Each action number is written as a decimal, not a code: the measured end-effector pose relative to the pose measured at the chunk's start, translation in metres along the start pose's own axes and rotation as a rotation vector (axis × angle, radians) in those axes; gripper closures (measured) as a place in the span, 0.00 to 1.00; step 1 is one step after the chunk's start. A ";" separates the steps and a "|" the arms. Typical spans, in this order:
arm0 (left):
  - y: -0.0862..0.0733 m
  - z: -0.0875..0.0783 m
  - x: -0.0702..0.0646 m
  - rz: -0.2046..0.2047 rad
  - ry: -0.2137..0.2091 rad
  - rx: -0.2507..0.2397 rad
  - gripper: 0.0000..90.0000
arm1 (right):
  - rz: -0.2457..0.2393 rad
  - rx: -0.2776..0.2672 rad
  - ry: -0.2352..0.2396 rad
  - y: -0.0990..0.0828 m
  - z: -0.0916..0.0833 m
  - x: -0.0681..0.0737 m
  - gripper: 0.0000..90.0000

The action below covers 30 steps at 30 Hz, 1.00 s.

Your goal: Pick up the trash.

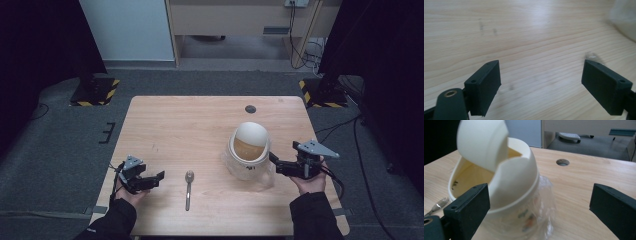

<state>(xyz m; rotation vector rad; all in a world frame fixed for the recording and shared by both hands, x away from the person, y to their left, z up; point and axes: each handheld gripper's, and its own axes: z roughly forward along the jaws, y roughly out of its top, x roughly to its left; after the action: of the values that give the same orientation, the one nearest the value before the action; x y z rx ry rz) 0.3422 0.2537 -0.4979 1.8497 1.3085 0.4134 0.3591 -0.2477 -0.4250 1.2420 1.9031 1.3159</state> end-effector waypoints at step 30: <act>-0.013 0.047 -0.084 0.190 -0.009 0.196 0.34 | 0.007 0.084 -0.089 -0.023 0.003 -0.014 0.04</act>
<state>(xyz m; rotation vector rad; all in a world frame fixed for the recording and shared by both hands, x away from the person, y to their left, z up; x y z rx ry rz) 0.3303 0.1601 -0.5216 2.1468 1.2068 0.3862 0.3592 -0.2614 -0.4482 1.3276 1.9098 1.1745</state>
